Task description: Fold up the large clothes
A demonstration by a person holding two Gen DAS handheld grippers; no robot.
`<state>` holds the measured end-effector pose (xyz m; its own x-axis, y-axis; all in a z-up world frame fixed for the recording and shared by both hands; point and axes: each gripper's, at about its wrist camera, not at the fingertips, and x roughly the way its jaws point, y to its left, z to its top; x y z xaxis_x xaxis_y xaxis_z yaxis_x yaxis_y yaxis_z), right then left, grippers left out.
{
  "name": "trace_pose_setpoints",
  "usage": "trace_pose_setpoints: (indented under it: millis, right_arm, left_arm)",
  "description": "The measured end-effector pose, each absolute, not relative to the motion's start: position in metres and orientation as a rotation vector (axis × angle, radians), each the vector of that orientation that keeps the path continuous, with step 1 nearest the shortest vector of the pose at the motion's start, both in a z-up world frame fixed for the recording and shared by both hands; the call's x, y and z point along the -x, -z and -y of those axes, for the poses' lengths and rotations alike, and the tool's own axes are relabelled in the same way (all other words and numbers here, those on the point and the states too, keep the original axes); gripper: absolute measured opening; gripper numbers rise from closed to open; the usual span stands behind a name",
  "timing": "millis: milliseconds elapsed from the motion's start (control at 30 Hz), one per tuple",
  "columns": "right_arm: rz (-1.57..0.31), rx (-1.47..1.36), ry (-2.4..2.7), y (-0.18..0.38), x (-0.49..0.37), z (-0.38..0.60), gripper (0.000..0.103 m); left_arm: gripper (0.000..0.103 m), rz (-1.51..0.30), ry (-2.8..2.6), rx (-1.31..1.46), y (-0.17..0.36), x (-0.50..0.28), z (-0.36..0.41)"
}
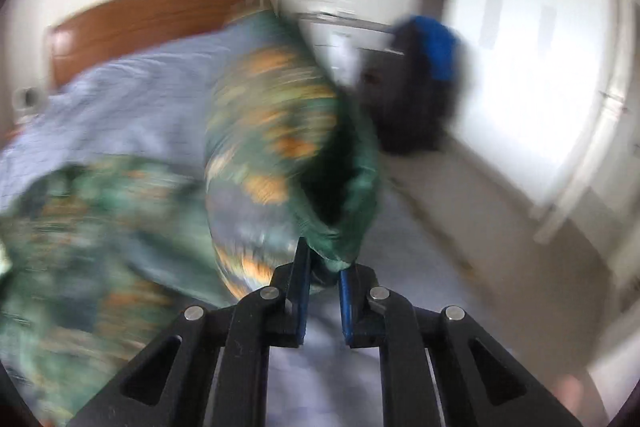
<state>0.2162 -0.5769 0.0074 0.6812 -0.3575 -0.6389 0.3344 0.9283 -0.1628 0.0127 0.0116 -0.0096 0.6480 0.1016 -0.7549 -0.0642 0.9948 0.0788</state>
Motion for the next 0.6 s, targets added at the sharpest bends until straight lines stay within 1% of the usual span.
trace_pose_setpoints:
  millis: [33,67,100,133,167,267,300,333,400,533,600]
  right_arm:
    - [-0.75,0.027,0.446,-0.001,-0.209,0.594,0.015]
    - [-0.78,0.008,0.505,0.007,-0.199,0.612,0.02]
    - [-0.819,-0.013,0.566,0.018,-0.187,0.629,0.034]
    - [-0.839,-0.026,0.605,0.026,-0.177,0.638,0.045]
    - [-0.849,-0.048,0.634,0.034,-0.164,0.644,0.048]
    - [-0.825,-0.123,0.602,0.041,-0.122,0.636,0.049]
    - [-0.805,-0.126,0.563,0.039,-0.112,0.62,0.053]
    - [-0.789,-0.123,0.529,0.038,-0.104,0.608,0.061]
    - [-0.752,-0.111,0.418,0.039,-0.087,0.561,0.069]
    - [-0.728,-0.062,0.249,0.049,-0.062,0.482,0.07]
    - [-0.739,-0.06,0.163,0.056,-0.057,0.448,0.07]
  left_arm:
    - [0.103,-0.866,-0.098,-0.051,0.01,-0.015,-0.012]
    - [0.103,-0.875,-0.106,-0.053,0.012,-0.018,-0.014]
    - [0.103,-0.88,-0.114,-0.054,0.012,-0.021,-0.016]
    - [0.103,-0.884,-0.125,-0.058,0.013,-0.024,-0.019]
    - [0.103,-0.881,-0.147,-0.066,0.012,-0.028,-0.024]
    - [0.103,-0.849,-0.195,-0.091,0.002,-0.049,-0.041]
    - [0.103,-0.841,-0.194,-0.095,-0.001,-0.06,-0.046]
    - [0.103,-0.84,-0.184,-0.1,-0.006,-0.077,-0.05]
    - [0.103,-0.836,-0.145,-0.099,-0.012,-0.11,-0.053]
    - [0.103,-0.836,-0.046,-0.213,-0.003,-0.179,-0.03]
    - [0.103,-0.839,-0.016,-0.329,0.02,-0.213,-0.009]
